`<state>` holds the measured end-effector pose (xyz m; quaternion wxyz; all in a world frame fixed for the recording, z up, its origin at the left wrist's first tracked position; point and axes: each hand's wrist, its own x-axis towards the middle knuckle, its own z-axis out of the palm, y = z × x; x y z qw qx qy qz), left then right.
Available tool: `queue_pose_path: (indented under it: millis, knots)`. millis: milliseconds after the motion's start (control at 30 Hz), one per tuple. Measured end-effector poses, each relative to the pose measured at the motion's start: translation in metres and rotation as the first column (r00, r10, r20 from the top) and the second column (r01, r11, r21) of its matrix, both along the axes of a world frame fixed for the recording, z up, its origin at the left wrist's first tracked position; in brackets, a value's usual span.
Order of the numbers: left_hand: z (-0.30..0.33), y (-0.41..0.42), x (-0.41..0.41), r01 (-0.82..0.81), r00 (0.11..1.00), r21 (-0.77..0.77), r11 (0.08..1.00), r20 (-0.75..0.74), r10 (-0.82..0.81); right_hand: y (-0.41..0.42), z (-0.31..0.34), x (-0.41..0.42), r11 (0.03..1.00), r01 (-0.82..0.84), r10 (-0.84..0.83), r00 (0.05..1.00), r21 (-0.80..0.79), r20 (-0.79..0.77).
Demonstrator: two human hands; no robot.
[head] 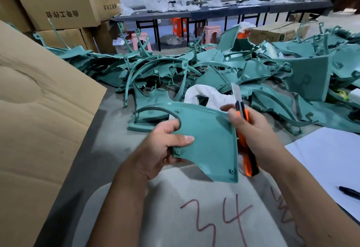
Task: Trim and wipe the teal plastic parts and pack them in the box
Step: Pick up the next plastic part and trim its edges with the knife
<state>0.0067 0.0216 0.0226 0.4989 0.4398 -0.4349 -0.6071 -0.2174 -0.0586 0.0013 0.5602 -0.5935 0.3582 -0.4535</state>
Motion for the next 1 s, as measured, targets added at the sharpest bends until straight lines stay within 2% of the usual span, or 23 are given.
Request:
queue_pose_path:
  millis: [67,133,267,300,367,433,533,600,667,700,767,867,933,1000]
  knots:
    - [-0.002,-0.002,0.001,-0.009,0.995,0.006,1.000,0.100,0.009,0.000,-0.001,0.002,0.998,-0.017,0.019,0.999,0.054,-0.027]
    - [-0.005,-0.007,-0.001,-0.077,0.987,-0.023,0.997,0.139,0.080,0.000,-0.005,0.004,0.995,0.046,-0.053,0.996,0.092,0.073]
    - [-0.005,-0.013,-0.001,-0.190,0.964,-0.021,0.982,-0.192,0.183,0.003,-0.006,0.016,0.970,0.216,-0.240,0.919,0.111,0.313]
    - [-0.006,-0.015,-0.001,-0.197,0.966,-0.047,0.979,-0.179,0.186,0.004,-0.006,0.018,0.965,0.245,-0.264,0.903,0.098,0.338]
    - [-0.012,-0.016,-0.009,-0.219,0.976,-0.161,0.963,-0.033,0.216,0.007,-0.005,0.022,0.958,0.281,-0.284,0.891,0.063,0.354]
    - [-0.017,-0.017,-0.019,-0.291,0.943,-0.269,0.918,0.084,0.323,0.011,-0.005,0.026,0.967,0.253,-0.246,0.907,0.024,0.340]
    - [-0.017,-0.020,-0.025,-0.466,0.861,-0.311,0.828,0.056,0.505,0.015,-0.003,0.026,0.970,0.212,-0.189,0.966,-0.122,0.174]
    - [-0.012,-0.019,-0.021,-0.575,0.800,-0.297,0.762,-0.010,0.600,0.017,-0.001,0.022,0.931,0.183,-0.193,0.981,-0.316,-0.001]
    - [-0.007,-0.020,-0.015,-0.645,0.757,-0.281,0.710,-0.110,0.644,0.021,0.002,0.019,0.799,0.065,-0.232,0.951,-0.598,-0.207]
    - [-0.005,-0.021,-0.013,-0.663,0.744,-0.276,0.696,-0.138,0.654,0.024,0.003,0.020,0.723,-0.027,-0.247,0.923,-0.691,-0.294]
    - [0.000,-0.022,-0.010,-0.676,0.732,-0.280,0.681,-0.151,0.664,0.030,0.003,0.028,0.648,-0.177,-0.223,0.886,-0.741,-0.407]
    - [-0.003,-0.022,-0.009,-0.667,0.741,-0.267,0.695,-0.152,0.654,0.033,-0.001,0.037,0.629,-0.254,-0.263,0.820,-0.735,-0.509]
    - [-0.006,-0.022,-0.006,-0.641,0.766,-0.250,0.726,-0.149,0.625,0.032,-0.004,0.036,0.639,-0.201,-0.327,0.803,-0.743,-0.499]
    - [-0.007,-0.020,-0.001,-0.605,0.795,-0.226,0.763,-0.109,0.597,0.026,-0.004,0.031,0.634,-0.079,-0.445,0.776,-0.770,-0.446]
